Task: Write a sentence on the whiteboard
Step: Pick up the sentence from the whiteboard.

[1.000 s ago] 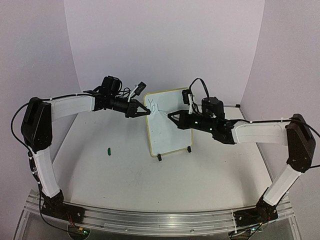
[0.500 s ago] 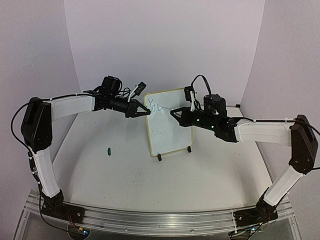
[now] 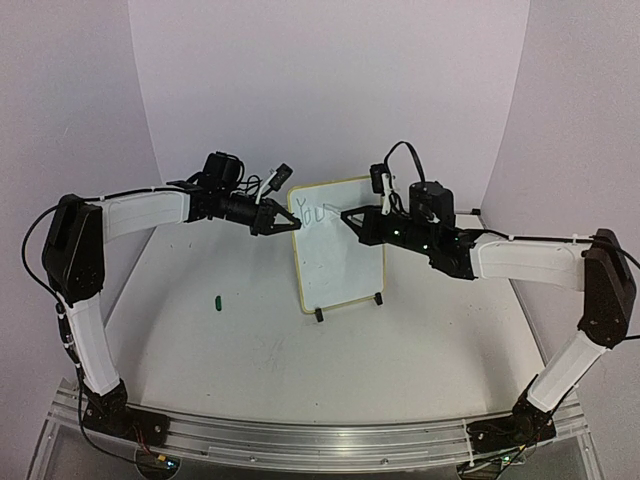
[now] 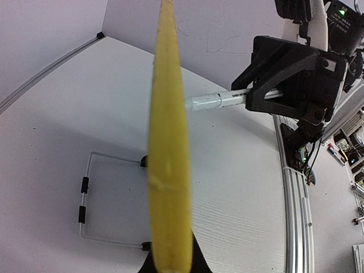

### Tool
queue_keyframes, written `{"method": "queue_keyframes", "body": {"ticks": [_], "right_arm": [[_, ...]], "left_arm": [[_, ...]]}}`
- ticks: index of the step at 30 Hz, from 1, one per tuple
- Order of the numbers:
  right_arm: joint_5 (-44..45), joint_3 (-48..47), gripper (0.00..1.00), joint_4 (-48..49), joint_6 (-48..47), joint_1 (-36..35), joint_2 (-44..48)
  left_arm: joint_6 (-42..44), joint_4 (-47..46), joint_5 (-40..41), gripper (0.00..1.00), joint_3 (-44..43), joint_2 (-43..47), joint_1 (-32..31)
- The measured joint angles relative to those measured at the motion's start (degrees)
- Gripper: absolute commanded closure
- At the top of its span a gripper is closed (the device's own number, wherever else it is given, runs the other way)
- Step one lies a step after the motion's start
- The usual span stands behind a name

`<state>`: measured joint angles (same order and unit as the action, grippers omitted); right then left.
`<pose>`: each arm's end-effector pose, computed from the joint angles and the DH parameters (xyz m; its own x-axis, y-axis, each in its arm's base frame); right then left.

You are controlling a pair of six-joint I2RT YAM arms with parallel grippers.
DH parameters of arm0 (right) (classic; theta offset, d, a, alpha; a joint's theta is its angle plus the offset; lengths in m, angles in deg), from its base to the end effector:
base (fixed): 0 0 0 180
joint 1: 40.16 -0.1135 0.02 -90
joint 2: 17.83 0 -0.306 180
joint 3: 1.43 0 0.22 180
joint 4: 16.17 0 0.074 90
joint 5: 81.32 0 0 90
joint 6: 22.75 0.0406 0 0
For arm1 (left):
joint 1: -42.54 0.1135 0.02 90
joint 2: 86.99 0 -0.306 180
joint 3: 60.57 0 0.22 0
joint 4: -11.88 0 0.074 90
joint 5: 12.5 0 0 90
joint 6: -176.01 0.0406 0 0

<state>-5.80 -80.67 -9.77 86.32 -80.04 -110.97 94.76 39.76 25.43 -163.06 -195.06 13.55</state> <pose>0.2718 0.2403 0.3514 -0.3597 0.1117 -0.9264 -0.7338 0.5794 0.3548 0.3487 -0.2298 0.3285 -0.3438 0.2974 -0.8907 0.9367 0.1756 -0.3029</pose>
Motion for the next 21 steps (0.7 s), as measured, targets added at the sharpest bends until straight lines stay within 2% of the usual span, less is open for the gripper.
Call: {"method": "queue_keyframes", "body": {"ticks": [21], "right_arm": [[-1.53,3.48,1.00,0.40,1.60,0.00,0.00]], "left_arm": [[0.02,0.02,0.00,1.00,0.00,0.00,0.00]]}}
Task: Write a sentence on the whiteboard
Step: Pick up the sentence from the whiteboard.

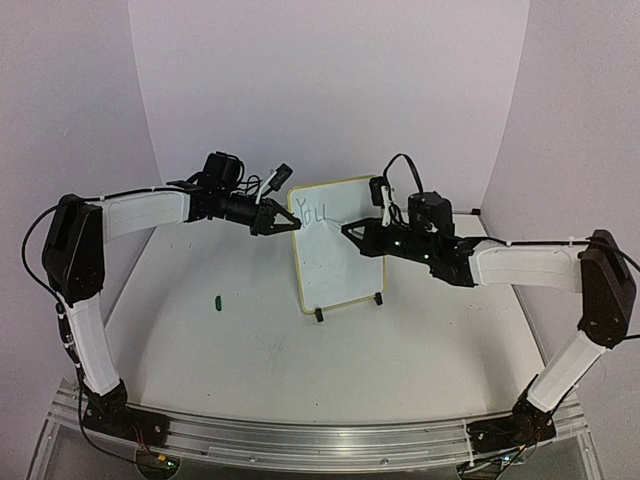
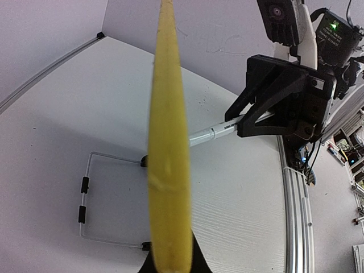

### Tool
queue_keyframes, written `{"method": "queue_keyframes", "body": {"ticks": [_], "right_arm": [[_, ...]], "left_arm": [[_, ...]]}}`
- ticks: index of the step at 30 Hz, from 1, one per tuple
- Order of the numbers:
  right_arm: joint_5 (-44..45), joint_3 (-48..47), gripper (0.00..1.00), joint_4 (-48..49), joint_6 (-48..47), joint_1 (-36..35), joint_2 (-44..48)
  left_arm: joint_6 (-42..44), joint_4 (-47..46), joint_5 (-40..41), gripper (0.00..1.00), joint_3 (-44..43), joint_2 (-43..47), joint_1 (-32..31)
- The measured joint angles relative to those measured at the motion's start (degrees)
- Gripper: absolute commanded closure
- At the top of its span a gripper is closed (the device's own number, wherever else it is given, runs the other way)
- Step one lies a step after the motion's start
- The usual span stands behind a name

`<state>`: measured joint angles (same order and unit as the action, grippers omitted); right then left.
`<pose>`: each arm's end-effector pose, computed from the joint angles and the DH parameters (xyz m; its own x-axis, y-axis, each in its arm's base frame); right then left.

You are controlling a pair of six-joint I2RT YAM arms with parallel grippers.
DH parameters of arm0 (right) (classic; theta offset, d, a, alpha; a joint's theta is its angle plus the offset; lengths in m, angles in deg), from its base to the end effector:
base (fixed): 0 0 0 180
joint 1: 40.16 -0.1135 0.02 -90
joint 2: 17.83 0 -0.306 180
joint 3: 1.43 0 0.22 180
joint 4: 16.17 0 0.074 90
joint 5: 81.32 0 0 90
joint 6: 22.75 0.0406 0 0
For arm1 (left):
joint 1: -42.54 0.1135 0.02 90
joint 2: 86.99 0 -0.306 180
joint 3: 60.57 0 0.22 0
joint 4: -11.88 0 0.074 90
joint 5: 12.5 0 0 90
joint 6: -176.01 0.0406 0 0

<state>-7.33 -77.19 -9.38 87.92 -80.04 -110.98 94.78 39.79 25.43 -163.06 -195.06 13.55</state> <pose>0.2674 0.2380 0.3325 -0.4231 0.0887 -0.9018 -0.7215 0.5691 0.3944 0.3487 -0.2298 0.3284 -0.3439 0.2977 -0.8906 0.9367 0.1755 -0.3030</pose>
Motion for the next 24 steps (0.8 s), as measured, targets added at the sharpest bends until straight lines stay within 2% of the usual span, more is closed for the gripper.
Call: {"method": "queue_keyframes", "body": {"ticks": [11,24], "right_arm": [[0.19,1.02,1.00,-0.11,0.17,0.00,0.46],[2.69,1.54,1.00,-0.59,-0.98,0.11,7.40]], "left_arm": [[0.01,0.00,-0.01,1.00,0.00,0.00,-0.01],[0.20,0.02,-0.11,1.00,0.00,0.00,-0.07]]}}
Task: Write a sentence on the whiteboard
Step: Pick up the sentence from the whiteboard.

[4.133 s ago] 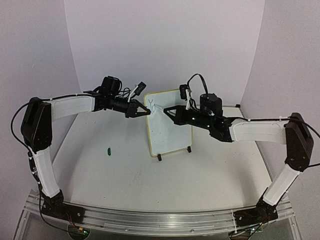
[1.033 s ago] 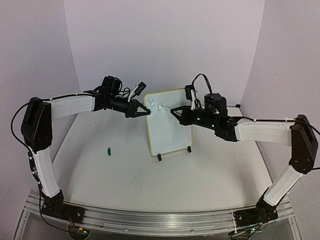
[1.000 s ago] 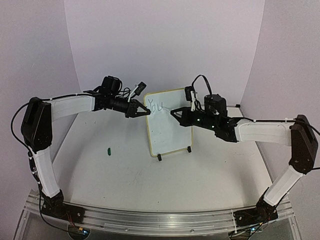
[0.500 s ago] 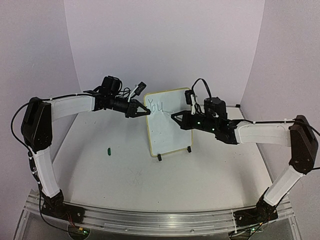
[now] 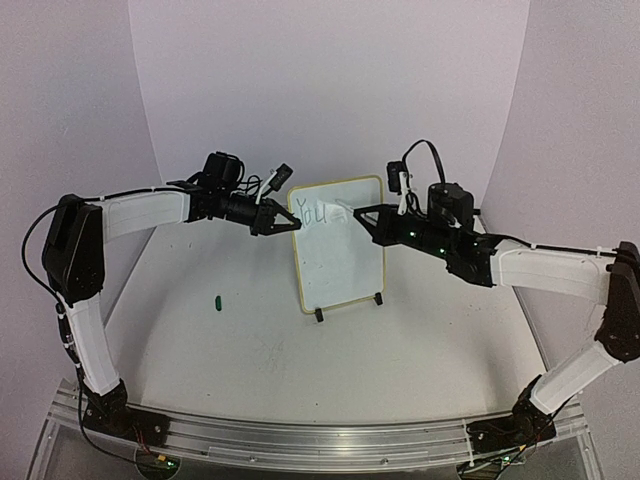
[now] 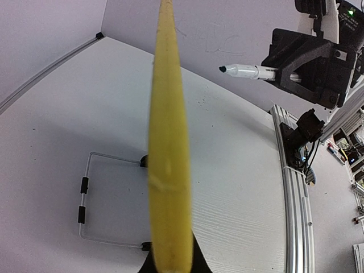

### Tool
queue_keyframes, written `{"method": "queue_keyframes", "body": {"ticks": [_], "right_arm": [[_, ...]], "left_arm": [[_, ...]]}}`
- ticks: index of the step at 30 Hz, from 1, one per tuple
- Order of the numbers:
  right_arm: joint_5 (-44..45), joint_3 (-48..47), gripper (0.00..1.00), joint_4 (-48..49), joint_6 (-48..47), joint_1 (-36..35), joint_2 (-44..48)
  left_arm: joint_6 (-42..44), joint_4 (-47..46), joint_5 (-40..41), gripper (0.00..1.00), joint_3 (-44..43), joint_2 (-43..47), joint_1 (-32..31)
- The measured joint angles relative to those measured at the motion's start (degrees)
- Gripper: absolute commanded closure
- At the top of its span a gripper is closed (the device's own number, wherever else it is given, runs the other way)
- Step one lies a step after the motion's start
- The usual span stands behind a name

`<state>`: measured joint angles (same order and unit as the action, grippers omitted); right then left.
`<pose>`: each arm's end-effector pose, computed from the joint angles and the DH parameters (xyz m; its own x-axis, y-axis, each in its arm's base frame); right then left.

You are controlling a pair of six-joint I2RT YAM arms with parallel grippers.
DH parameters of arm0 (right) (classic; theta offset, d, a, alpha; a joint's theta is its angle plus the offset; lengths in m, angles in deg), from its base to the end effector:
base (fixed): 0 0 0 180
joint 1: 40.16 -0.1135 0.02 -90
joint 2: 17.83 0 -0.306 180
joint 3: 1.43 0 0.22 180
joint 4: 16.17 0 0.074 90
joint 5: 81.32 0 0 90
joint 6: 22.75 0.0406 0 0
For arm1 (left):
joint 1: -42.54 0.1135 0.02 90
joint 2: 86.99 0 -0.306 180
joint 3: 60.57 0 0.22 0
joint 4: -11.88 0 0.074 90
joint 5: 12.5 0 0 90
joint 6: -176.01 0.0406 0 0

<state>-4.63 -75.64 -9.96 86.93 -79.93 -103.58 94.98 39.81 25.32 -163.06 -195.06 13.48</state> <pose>0.2445 0.2157 0.3641 -0.3362 0.1466 -0.9303 -0.7280 0.5862 0.3554 0.3483 -0.2303 0.3284 -0.3405 0.2986 -0.8916 0.9381 0.1716 -0.3008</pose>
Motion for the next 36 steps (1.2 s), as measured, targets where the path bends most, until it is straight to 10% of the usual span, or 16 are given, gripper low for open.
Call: {"method": "queue_keyframes", "body": {"ticks": [36], "right_arm": [[3.51,-4.70,1.00,-0.23,-0.99,0.00,-5.72]], "left_arm": [[0.00,0.48,0.28,1.00,-0.33,-0.04,-0.04]]}}
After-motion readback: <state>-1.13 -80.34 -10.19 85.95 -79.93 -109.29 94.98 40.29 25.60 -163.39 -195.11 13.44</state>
